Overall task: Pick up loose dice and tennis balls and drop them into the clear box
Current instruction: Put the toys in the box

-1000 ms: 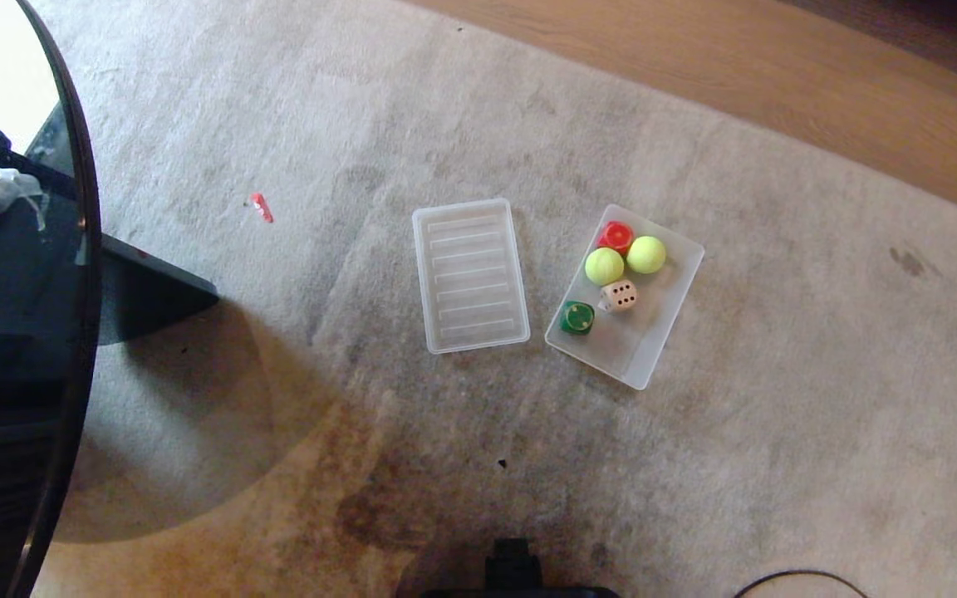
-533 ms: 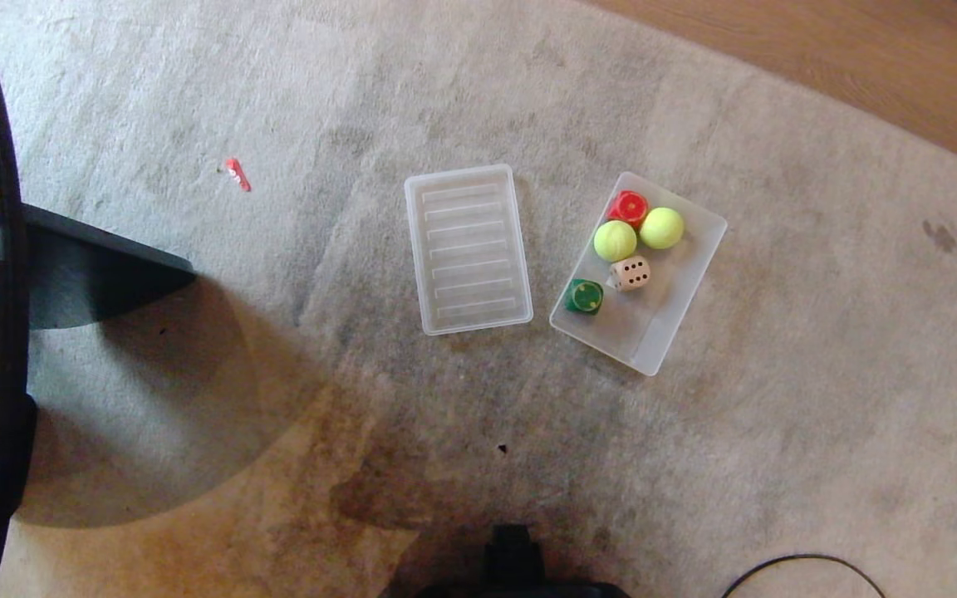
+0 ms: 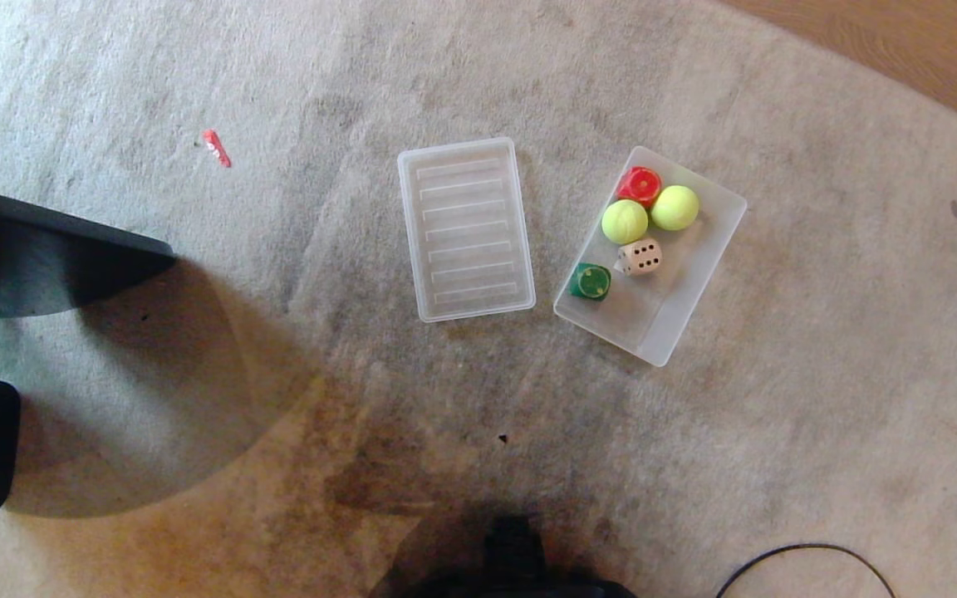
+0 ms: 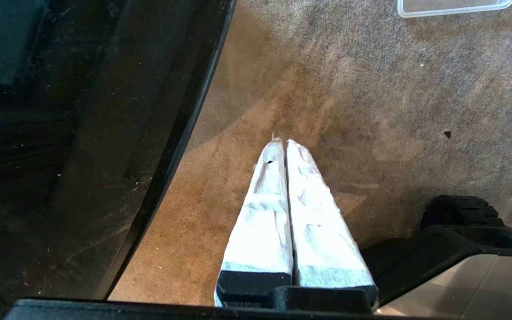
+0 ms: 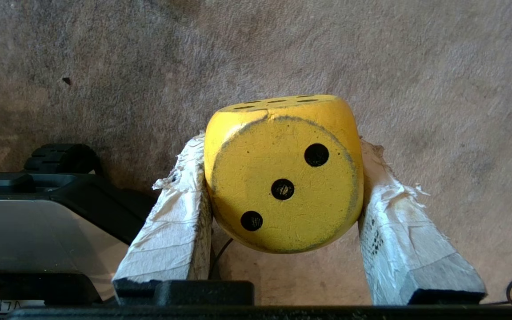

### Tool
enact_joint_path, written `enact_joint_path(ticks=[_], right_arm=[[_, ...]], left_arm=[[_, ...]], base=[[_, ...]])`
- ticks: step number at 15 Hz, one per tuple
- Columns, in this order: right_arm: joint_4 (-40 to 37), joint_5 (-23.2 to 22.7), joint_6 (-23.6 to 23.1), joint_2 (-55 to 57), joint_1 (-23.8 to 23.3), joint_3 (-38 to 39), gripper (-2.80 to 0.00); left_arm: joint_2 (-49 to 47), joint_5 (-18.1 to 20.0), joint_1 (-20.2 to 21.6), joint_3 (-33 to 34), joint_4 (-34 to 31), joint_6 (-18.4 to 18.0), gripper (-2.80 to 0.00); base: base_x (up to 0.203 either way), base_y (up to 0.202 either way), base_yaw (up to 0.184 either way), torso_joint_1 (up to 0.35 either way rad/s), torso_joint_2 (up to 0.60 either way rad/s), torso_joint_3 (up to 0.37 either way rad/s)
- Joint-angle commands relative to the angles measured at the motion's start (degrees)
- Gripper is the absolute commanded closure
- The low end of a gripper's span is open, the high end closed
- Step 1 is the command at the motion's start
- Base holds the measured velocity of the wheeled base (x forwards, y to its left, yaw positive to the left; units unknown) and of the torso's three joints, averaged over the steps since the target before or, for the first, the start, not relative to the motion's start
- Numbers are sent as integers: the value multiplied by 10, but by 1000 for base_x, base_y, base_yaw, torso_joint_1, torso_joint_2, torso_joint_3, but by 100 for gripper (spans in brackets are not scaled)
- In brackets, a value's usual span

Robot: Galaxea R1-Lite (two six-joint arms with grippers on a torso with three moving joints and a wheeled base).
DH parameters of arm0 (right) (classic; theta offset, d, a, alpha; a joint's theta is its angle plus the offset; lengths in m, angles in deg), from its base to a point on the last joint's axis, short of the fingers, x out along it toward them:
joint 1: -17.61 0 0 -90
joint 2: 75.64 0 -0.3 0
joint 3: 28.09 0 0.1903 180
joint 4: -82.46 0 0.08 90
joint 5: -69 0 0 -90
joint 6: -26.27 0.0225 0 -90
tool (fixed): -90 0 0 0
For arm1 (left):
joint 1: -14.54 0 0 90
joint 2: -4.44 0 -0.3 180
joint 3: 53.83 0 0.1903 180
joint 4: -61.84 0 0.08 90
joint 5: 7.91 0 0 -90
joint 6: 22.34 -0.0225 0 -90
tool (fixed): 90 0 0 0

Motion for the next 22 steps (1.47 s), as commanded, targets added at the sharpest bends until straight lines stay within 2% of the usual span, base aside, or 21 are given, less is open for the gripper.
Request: enact_joint_path(ticks=[1,18,20,22], right_arm=[[2,-2,0,-1,0,1,0],[-21,4,6,0,0,-8,0],[-1,4,23,40,0,-46,0],[20,4,41,149,0,-93,0]], left_arm=[[0,0,0,0,0,0,0],[0,0,0,0,0,0,0],[0,0,0,0,0,0,0],[0,0,0,0,0,0,0]], base=[[0,0,0,0,0,0],[0,0,0,0,0,0],[0,0,0,0,0,0],[0,0,0,0,0,0]])
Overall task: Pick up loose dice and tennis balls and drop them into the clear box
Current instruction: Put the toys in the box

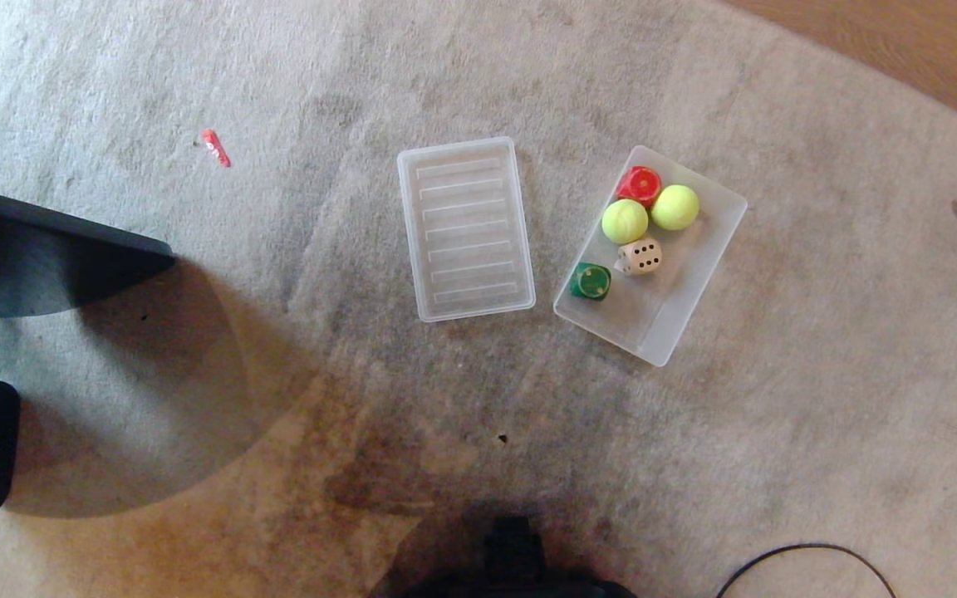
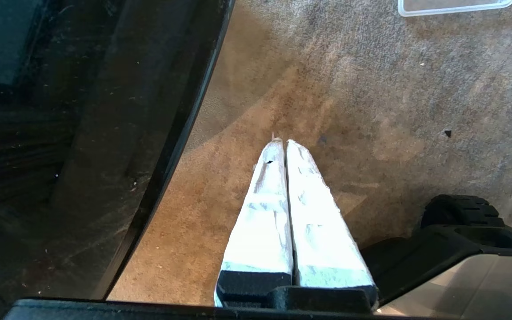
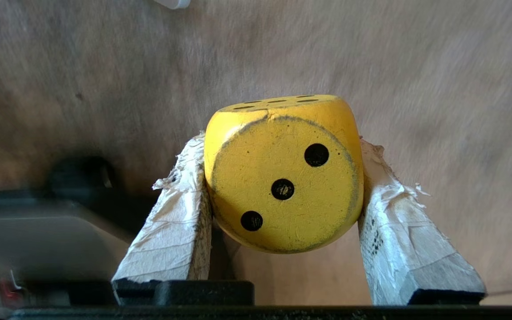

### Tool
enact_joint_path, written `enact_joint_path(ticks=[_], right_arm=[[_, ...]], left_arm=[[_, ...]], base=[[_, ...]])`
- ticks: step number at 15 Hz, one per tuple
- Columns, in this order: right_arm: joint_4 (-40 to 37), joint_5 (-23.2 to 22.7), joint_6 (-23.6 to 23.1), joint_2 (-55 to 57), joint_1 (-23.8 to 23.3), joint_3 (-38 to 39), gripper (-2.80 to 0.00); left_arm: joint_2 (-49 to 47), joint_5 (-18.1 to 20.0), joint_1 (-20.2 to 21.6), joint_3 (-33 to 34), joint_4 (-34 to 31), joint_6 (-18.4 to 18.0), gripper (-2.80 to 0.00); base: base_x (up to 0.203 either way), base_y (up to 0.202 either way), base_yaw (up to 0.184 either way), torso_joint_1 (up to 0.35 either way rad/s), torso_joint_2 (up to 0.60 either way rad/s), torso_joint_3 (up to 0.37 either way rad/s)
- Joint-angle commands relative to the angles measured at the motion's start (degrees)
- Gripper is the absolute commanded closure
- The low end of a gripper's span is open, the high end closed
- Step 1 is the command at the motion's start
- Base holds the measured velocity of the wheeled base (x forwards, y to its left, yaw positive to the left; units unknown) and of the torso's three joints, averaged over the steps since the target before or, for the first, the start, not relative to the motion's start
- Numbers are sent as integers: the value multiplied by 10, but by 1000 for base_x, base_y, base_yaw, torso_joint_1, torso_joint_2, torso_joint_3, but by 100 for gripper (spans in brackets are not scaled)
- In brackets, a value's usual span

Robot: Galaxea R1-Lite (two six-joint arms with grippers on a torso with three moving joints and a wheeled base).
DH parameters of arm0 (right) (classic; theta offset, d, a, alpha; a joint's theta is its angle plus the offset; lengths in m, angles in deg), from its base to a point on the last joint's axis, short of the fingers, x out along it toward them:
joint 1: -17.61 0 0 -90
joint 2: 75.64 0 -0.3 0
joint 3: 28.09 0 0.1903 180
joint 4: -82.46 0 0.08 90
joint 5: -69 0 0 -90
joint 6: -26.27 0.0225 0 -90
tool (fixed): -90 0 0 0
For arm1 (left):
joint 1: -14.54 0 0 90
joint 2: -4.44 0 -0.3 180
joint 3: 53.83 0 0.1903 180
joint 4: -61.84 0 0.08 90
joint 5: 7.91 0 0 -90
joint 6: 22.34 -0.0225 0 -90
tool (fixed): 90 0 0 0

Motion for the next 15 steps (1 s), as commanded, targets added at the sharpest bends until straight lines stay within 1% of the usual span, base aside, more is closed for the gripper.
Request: enact_joint_path(ticks=[1,2,4,6,8,9,11,12,14,15], right_arm=[[23,0,18,179,0,-56,0],[35,0,30,260,0,-80,0],[56,0,51,371,0,-123,0],[75,-1,73,416,0,-161,0],[105,-2,75,453,0,-162,0],[143,-3,76,499,0,-162,0],[242,-4,75,594,0,-162,0],[292,-4,74,620,0,-163,0],[323,-6,75,639,4,-168,0],[337,-7,77,667,8,-176,0]], left_arm=[[0,0,0,0,0,0,0],[0,0,0,0,0,0,0],[0,0,0,0,0,0,0],[0,0,0,0,0,0,0],[0,0,0,0,0,0,0],[0,0,0,0,0,0,0],[0,0,0,1,0,0,0],[0,0,0,1,0,0,0],[0,0,0,0,0,0,0],[0,0,0,0,0,0,0]], base=[[0,0,0,0,0,0],[0,0,0,0,0,0],[0,0,0,0,0,0],[0,0,0,0,0,0],[0,0,0,0,0,0],[0,0,0,0,0,0],[0,0,0,0,0,0],[0,0,0,0,0,0],[0,0,0,0,0,0],[0,0,0,0,0,0]])
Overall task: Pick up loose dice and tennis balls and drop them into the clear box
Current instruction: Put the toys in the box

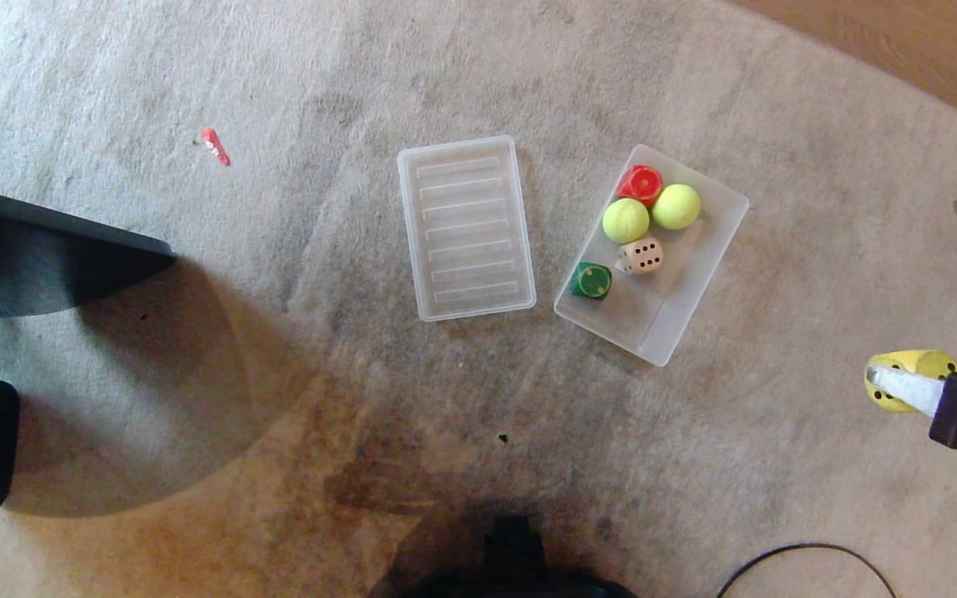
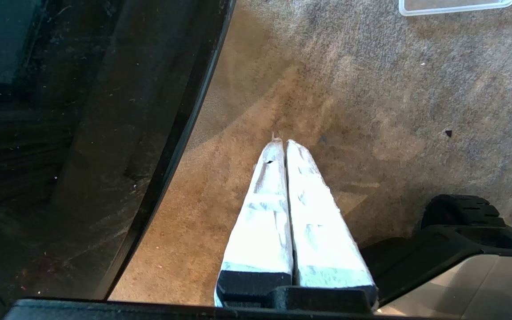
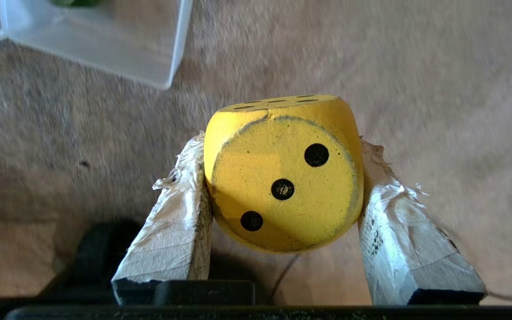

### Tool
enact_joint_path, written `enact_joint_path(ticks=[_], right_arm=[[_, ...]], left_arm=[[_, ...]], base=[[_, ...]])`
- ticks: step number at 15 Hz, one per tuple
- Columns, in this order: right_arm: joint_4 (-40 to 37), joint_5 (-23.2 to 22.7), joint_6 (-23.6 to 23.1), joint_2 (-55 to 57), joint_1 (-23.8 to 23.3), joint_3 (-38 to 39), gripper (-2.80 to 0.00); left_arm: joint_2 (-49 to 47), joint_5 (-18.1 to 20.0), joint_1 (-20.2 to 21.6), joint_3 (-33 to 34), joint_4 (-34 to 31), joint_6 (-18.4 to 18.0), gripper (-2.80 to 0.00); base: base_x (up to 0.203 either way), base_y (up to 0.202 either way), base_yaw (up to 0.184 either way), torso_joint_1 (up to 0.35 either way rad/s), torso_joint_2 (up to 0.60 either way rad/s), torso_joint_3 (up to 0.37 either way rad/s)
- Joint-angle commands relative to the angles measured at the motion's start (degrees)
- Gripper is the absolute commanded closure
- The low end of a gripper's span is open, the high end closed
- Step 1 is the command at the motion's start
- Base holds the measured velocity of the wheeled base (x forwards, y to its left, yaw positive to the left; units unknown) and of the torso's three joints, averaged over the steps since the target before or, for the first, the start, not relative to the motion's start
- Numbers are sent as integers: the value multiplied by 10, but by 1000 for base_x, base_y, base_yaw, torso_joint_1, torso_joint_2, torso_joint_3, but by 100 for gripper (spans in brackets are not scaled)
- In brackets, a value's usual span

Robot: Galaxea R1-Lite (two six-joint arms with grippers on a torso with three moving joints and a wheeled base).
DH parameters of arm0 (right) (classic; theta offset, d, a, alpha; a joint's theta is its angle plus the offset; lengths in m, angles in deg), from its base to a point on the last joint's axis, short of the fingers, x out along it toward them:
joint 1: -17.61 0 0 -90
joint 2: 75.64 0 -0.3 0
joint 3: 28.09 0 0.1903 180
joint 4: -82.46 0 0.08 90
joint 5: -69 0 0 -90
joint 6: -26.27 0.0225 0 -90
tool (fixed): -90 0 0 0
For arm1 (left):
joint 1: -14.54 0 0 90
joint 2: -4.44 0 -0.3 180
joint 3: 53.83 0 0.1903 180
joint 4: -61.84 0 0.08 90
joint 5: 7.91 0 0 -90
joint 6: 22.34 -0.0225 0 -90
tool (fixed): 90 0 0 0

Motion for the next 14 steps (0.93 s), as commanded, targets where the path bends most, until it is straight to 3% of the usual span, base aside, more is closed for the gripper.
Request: enact_joint_path(ticks=[1,3,8,14], right_arm=[[31,-1,5,98,10,-23,0],[65,-2,10,158,20,-72,0],[147,-5,23,232,40,-110,0],[173,-7,25,306,56,-191,0]], left_arm=[[0,0,0,0,0,0,0],[0,0,0,0,0,0,0],[0,0,0,0,0,0,0],[0,0,0,0,0,0,0]], base=[[0,0,0,0,0,0],[0,0,0,0,0,0],[0,0,0,0,0,0],[0,0,0,0,0,0]])
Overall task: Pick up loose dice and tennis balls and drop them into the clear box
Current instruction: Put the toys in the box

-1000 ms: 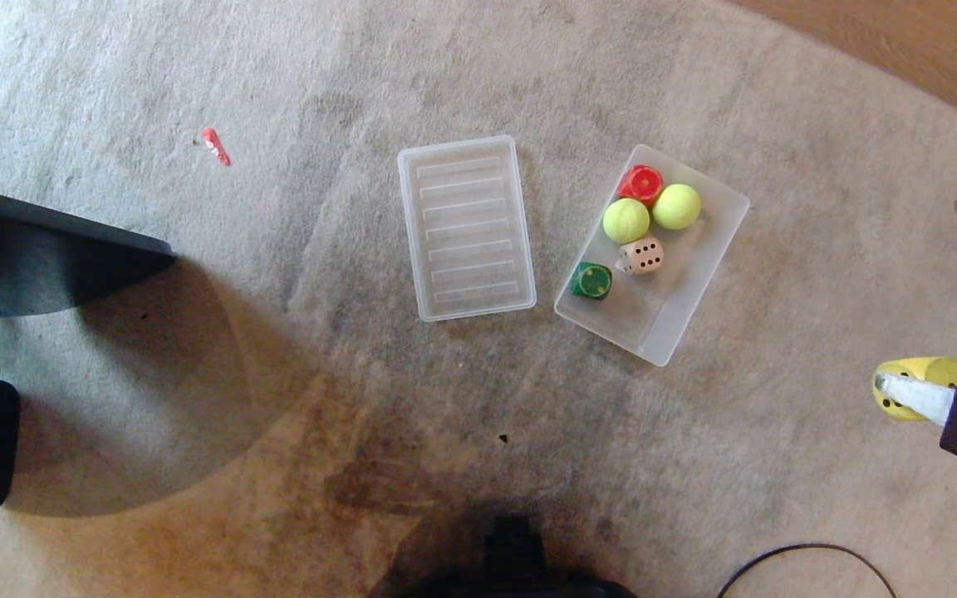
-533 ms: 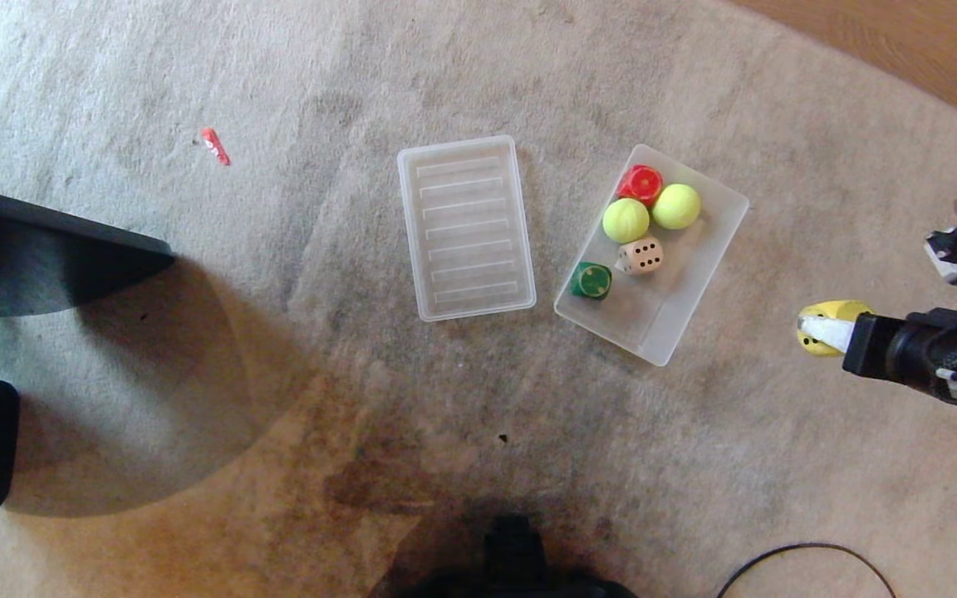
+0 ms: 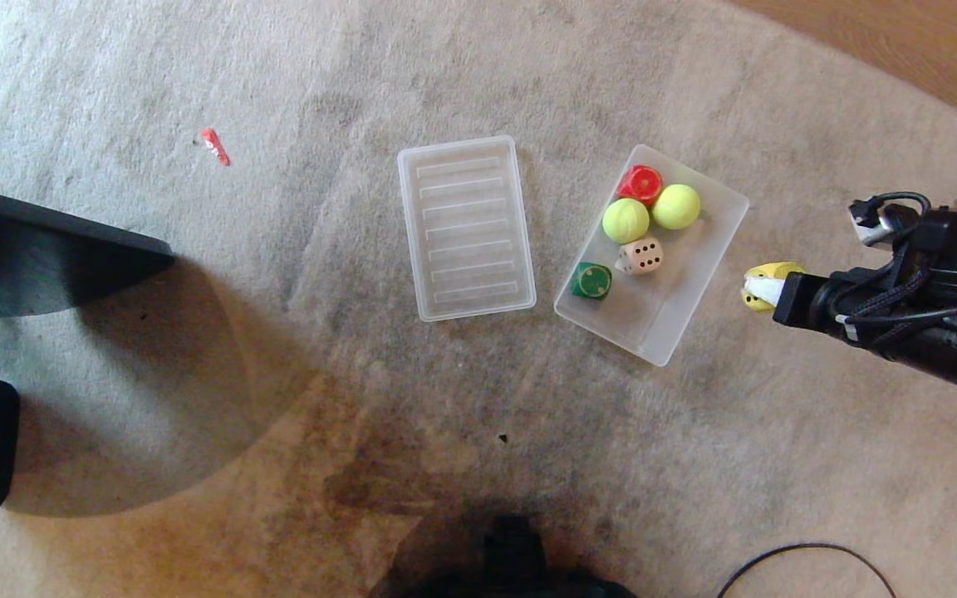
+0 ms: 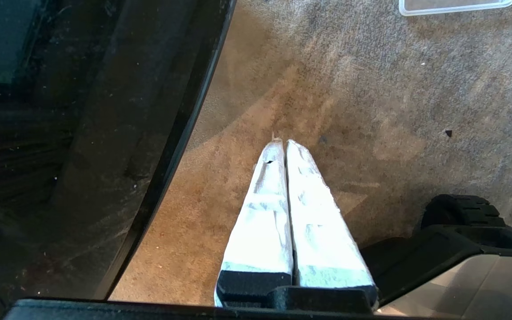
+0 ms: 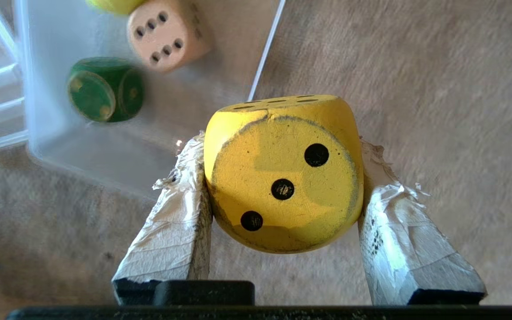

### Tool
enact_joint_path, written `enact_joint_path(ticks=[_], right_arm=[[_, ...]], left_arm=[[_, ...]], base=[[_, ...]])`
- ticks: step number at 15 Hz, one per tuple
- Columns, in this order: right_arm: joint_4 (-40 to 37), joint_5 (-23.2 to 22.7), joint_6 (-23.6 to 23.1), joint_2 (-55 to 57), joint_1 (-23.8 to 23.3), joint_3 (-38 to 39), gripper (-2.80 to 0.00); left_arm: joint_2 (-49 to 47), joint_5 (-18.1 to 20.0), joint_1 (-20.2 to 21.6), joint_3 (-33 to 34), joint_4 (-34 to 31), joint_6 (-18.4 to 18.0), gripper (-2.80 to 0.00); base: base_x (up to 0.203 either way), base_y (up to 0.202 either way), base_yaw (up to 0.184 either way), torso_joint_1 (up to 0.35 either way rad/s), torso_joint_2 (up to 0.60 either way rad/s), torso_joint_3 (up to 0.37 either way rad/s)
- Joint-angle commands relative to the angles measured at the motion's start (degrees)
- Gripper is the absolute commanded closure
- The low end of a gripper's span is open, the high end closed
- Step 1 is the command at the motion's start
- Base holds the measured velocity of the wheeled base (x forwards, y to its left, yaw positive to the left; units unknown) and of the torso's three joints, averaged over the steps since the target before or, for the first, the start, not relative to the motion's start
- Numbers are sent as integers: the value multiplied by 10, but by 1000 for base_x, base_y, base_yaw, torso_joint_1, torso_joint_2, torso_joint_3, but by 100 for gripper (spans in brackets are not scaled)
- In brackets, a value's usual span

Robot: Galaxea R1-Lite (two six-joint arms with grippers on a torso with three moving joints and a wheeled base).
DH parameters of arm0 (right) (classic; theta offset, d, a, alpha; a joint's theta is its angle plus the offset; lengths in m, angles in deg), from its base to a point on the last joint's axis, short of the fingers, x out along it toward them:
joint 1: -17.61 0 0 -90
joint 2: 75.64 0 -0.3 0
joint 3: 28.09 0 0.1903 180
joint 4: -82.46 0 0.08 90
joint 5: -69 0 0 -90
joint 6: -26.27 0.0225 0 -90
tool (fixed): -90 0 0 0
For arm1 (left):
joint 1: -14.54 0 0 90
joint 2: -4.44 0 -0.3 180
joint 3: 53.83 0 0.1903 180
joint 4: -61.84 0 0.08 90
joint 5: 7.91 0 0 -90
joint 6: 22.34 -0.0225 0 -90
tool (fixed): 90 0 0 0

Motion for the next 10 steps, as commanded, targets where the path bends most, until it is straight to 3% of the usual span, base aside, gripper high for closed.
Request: enact_joint_path(ticks=[1,6,10], right_arm=[[3,0,0,21,5,-11,0],[87,-18,0,94,53,-75,0],[94,-33,0,125,68,-95,0]], left_arm=[[0,0,0,0,0,0,0],[0,0,0,1,0,0,0],[0,0,0,0,0,0,0]], base=[[0,0,0,0,0,0],[0,0,0,0,0,0],[0,0,0,0,0,0]])
